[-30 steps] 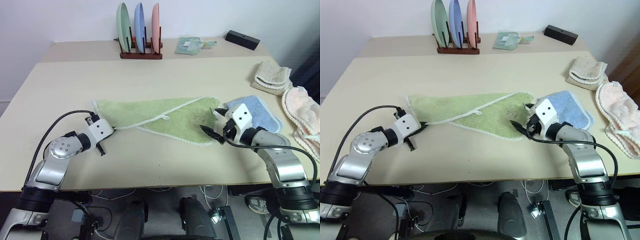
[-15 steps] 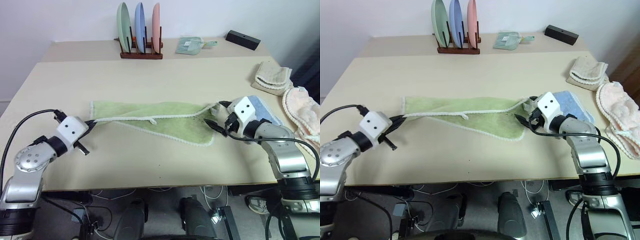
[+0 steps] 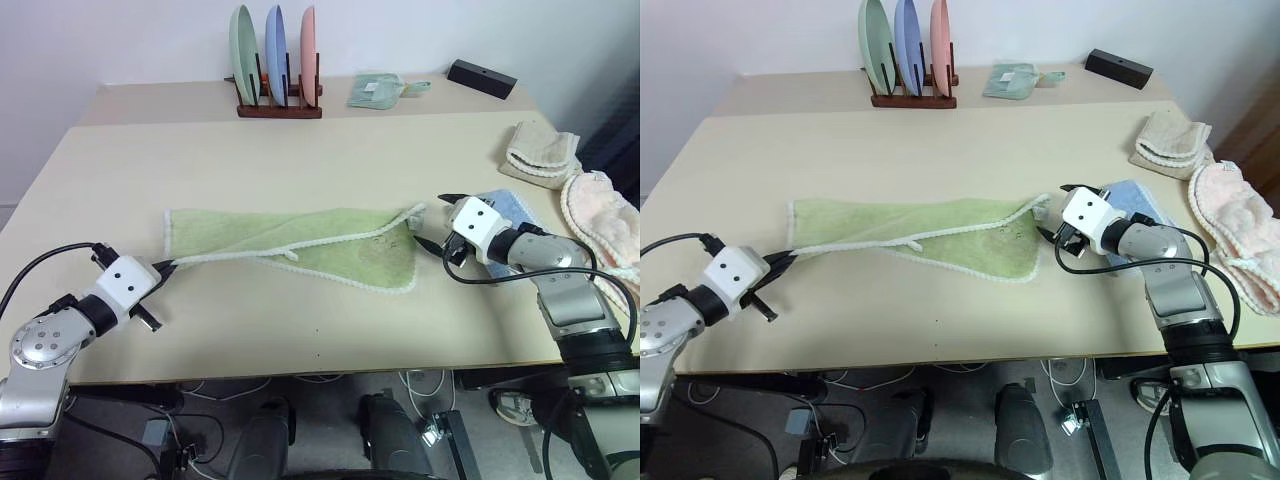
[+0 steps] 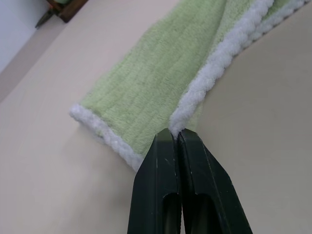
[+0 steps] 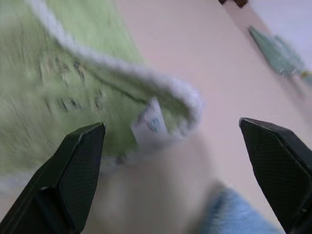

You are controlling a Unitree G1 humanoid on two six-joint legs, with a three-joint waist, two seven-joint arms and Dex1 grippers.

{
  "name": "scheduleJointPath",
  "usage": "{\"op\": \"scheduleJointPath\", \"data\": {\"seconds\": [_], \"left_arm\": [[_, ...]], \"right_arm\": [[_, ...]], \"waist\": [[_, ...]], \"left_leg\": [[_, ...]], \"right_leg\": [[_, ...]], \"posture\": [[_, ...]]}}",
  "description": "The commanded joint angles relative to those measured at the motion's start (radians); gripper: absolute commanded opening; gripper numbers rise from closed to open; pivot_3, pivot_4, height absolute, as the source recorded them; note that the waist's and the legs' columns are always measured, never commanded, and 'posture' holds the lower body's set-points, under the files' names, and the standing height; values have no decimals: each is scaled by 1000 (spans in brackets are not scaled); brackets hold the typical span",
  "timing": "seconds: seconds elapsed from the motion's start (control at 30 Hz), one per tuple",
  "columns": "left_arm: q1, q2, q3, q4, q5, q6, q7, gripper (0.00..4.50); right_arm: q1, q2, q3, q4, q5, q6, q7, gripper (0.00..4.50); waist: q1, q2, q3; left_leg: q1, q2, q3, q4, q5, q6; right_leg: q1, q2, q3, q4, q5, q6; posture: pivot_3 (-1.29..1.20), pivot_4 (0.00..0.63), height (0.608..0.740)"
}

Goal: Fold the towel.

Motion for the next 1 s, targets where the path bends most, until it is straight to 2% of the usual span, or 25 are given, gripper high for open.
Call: {"op": "scheduleJointPath", "data": {"seconds": [0.03, 0.17, 0.2, 0.23, 0.33, 0.4, 0.53, 0.83, 0.9, 1.0], "left_arm": [[-1, 2, 7, 4, -2, -30, 3, 37], [-2, 2, 7, 9, -2, -35, 2, 37], [2, -2, 4, 19, 0, -45, 2, 37], [10, -5, 3, 26, 1, -54, 2, 8], [29, -9, 7, 36, 2, -72, 3, 0], [34, -9, 9, 39, 1, -76, 4, 0], [36, -8, 9, 40, -1, -80, 6, 0], [38, -9, -8, 94, 6, -120, 3, 0], [-42, -17, -17, 132, -14, -110, 5, 0], [-296, -27, -35, 263, -7, -106, 58, 0]], "right_arm": [[-79, -13, 59, 72, -104, -167, -37, 4500], [-104, -10, 71, 130, -127, -231, -48, 4500], [-155, 3, 110, 201, -188, -271, -85, 4500], [-194, 13, 140, 255, -234, -302, -113, 4246], [-272, 31, 182, 362, -291, -366, -159, 3151], [-294, 36, 187, 397, -295, -393, -171, 2238], [-311, 40, 190, 437, -303, -425, -183, 137], [-257, 0, 162, 329, -263, -438, -131, 57], [-284, -5, 143, 328, -251, -417, -133, 57], [-424, -21, 130, 404, -292, -393, -188, 57]], "waist": [[-1, 0, 0], [5, 0, 0], [5, 0, 0], [3, 0, 0], [-8, 0, 0], [-12, 0, 0], [-14, 0, 0], [-20, 0, 0], [-18, 1, 0], [-8, 0, 2]], "left_leg": [[0, 0, 0, 0, 0, 0], [0, 0, 0, 0, 0, 0], [0, 0, 0, 0, 0, 0], [0, 0, 0, 0, 0, 0], [0, 0, 1, 0, 1, -1], [0, 0, 0, -1, 1, -1], [0, 0, 0, -1, 1, -1], [0, 0, 0, -1, 1, -1], [0, 0, 0, -1, 1, -1], [0, -1, -1, 1, 1, -2]], "right_leg": [[0, 0, 0, 0, 0, 0], [0, 0, 0, 0, 0, 0], [0, 0, 0, 0, 0, 0], [0, 0, 0, 0, 0, 0], [0, 0, 1, 0, 1, -1], [-1, 0, 1, 0, 1, -1], [0, 0, 1, 0, 1, -1], [-1, 0, 1, 1, 1, -1], [-1, 0, 1, 1, 1, -1], [0, 0, 0, 2, 1, -1]], "posture": [[0, 150, 740], [0, 150, 740], [0, 150, 740], [0, 150, 740], [0, 150, 740], [0, 150, 740], [0, 150, 740], [0, 150, 740], [0, 150, 740], [0, 150, 740]]}}
